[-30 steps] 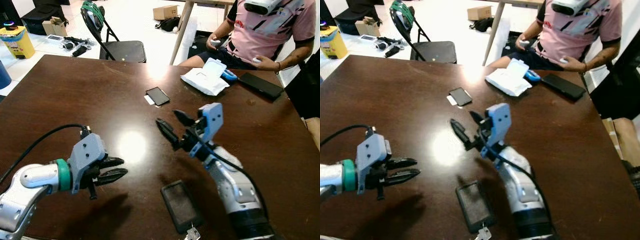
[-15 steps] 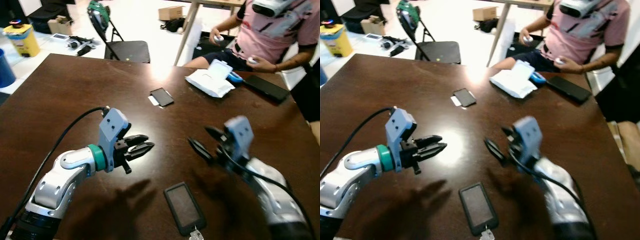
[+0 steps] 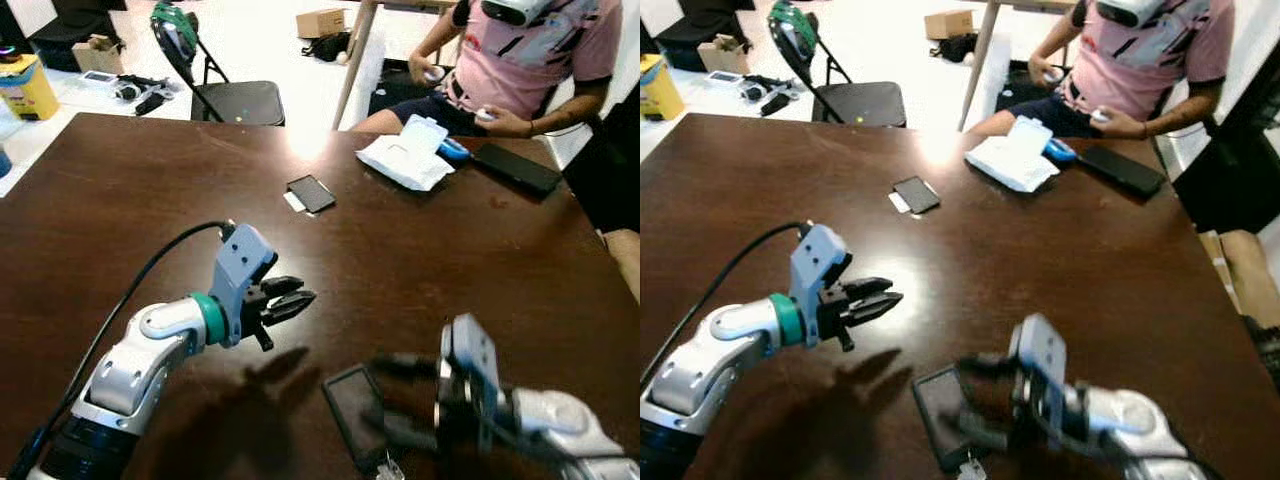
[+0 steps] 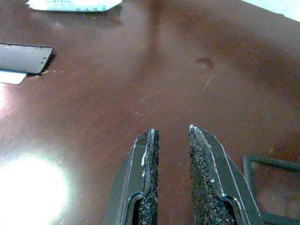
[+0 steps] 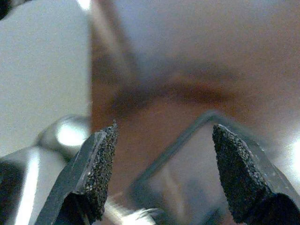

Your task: Hang keys on a hook

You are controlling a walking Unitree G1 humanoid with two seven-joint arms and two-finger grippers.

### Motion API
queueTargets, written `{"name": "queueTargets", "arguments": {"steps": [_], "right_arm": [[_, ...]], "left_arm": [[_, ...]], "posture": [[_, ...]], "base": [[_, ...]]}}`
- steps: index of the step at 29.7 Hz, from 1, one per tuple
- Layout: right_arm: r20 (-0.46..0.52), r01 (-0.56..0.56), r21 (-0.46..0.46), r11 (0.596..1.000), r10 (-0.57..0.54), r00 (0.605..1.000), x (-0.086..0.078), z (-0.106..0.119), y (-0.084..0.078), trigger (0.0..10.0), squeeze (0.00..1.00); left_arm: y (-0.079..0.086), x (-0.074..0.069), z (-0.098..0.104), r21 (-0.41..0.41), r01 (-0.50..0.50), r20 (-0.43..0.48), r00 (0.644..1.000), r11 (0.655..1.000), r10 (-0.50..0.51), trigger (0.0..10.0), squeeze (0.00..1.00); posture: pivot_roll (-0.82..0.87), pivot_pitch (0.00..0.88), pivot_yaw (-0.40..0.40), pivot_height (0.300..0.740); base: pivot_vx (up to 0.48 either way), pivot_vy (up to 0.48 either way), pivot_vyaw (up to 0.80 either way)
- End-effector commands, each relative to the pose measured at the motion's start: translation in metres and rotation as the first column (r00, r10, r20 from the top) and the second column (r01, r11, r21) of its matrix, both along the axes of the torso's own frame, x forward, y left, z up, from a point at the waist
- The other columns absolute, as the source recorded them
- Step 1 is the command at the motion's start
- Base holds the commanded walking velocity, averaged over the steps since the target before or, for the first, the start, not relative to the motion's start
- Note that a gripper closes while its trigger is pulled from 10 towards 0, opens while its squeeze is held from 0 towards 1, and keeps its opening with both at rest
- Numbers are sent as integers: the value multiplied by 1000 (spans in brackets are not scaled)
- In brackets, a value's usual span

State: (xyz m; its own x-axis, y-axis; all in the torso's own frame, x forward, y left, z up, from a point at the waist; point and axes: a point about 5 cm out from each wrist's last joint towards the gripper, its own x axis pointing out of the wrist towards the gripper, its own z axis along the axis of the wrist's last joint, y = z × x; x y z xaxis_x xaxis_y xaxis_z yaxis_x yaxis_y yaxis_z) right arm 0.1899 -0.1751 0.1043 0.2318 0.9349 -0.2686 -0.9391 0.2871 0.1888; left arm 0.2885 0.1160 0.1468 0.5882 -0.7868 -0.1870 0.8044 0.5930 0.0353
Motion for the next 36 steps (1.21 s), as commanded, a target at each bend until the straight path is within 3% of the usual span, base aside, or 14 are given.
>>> {"name": "queueTargets", "arguments": {"steps": [1,3,5,9,14,17,22,23,24,36], "right_arm": [[-36,-34,-4,999,33,999,-9,-1,-2,10000,0],[-66,-40,-18,999,38,997,-14,-3,-6,10000,0],[-130,-70,-89,994,58,990,-27,-16,-15,10000,0],[-150,-89,-156,984,65,987,-32,-24,-22,10000,0],[-102,-29,-214,976,7,995,-20,-31,-29,10000,0],[-63,23,-215,976,-38,997,-9,-33,-27,10000,0],[-52,38,-208,977,-50,997,-4,-33,-24,10000,0],[-49,42,-203,978,-53,997,-3,-33,-23,3176,0],[-50,42,-200,979,-53,997,-3,-34,-22,0,0],[-53,61,-177,982,-71,996,1,-33,-22,0,0]], "left_arm": [[0,-2,-5,18,10,-7,1000,1000,-10,10000,0],[-1,-2,-6,19,14,-7,1000,1000,-14,10000,0],[-2,-2,-6,20,19,-7,1000,1000,-19,10000,0],[-2,-2,-6,20,20,-7,1000,1000,-20,10000,0],[-2,-3,-6,18,19,-8,1000,1000,-19,10000,0],[-1,-3,-7,20,12,-6,1000,1000,-11,10000,0],[0,-3,-7,22,5,-4,1000,1000,-5,10000,0],[0,-3,-7,22,2,-3,1000,1000,-2,10000,0],[1,-3,-7,23,1,-2,1000,1000,-1,10000,0],[3,-2,-7,30,-2,-3,1000,1000,2,10000,0]], "posture": [[-54,0,73,740],[-58,0,74,740],[-58,0,75,740],[-57,0,74,740],[-45,0,70,740],[-35,0,71,740],[-32,0,71,740],[-30,0,71,740],[-27,0,72,740],[-25,0,78,740]], "base": [[0,0,0],[0,0,0],[0,0,0],[0,0,0],[0,0,0],[0,0,0],[0,0,0],[0,0,0],[0,0,0],[0,0,0]]}}
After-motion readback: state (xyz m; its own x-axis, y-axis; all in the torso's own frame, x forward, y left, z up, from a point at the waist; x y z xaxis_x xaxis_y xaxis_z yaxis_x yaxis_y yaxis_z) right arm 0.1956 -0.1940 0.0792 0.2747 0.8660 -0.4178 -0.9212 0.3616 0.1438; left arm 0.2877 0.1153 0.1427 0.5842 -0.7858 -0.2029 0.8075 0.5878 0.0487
